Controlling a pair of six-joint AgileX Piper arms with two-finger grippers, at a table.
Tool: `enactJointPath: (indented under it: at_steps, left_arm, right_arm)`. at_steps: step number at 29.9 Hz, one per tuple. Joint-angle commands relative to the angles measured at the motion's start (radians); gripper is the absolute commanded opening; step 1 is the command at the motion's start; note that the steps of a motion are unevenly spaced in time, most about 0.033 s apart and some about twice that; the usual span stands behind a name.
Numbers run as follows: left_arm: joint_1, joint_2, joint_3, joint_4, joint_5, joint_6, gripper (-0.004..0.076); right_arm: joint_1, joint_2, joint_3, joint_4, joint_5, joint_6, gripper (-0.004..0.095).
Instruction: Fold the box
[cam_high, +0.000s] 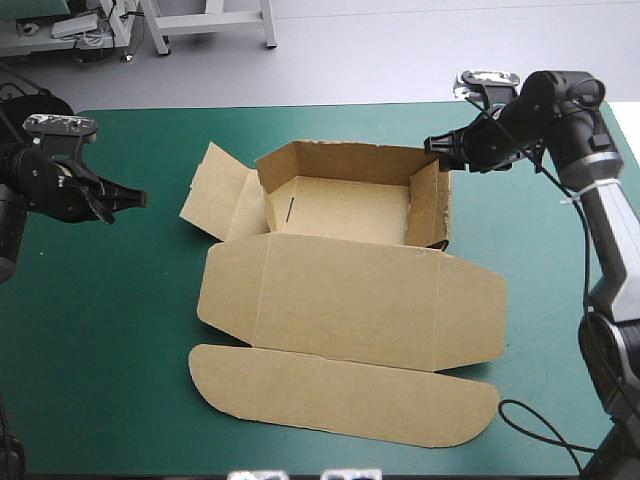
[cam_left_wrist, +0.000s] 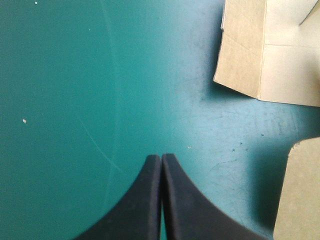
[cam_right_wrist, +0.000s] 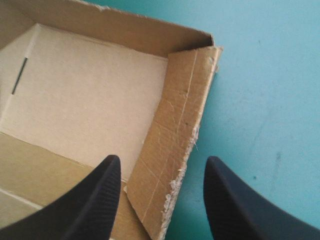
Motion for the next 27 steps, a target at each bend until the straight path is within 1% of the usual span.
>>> enactJointPath:
  at_steps: [1, 9, 14, 16, 17, 18, 21, 22, 23, 27]
  left_arm:
    - [0.000, -0.034, -0.034, -0.005, -0.041, 0.000, -0.0009]
    - [0.000, -0.034, -0.034, -0.008, -0.029, 0.000, -0.0009]
    - [0.000, -0.034, -0.034, -0.009, -0.033, 0.000, -0.0009]
    - [0.000, -0.034, -0.034, -0.012, -0.024, 0.000, -0.0009]
    - [0.000, -0.034, -0.034, -0.012, -0.015, 0.000, -0.0009]
    - [0.000, -0.034, -0.034, -0.012, -0.009, 0.000, -0.0009]
    - [0.000, -0.032, -0.034, -0.012, -0.003, 0.000, -0.0009]
    - [0.000, -0.032, -0.034, -0.012, -0.003, 0.000, -0.0009]
    - [0.000, -0.032, -0.034, -0.012, -0.003, 0.000, -0.0009]
    - [0.000, -0.028, -0.034, -0.007, 0.004, -0.001, -0.0009]
  right_arm:
    - [-0.003, 0.020, -0.004, 0.000, -0.002, -0.025, 0.0469]
    - [-0.003, 0.148, -0.005, 0.004, -0.018, -0.038, 0.0469]
    - [-0.003, 0.215, -0.005, 0.067, -0.032, -0.038, 0.0468]
    - [-0.003, 0.238, -0.005, 0.097, -0.032, -0.047, 0.0448]
    - [-0.003, 0.247, -0.005, 0.108, -0.027, -0.058, 0.0411]
    - [-0.003, 0.256, -0.005, 0.115, -0.024, -0.070, 0.0353]
    - [-0.003, 0.271, -0.005, 0.136, -0.024, -0.088, 0.0103]
    - [-0.003, 0.273, -0.005, 0.136, -0.024, -0.088, 0.0033]
    - [-0.003, 0.274, -0.005, 0.136, -0.024, -0.088, -0.0017]
    - [-0.003, 0.269, -0.005, 0.138, -0.018, -0.088, -0.0017]
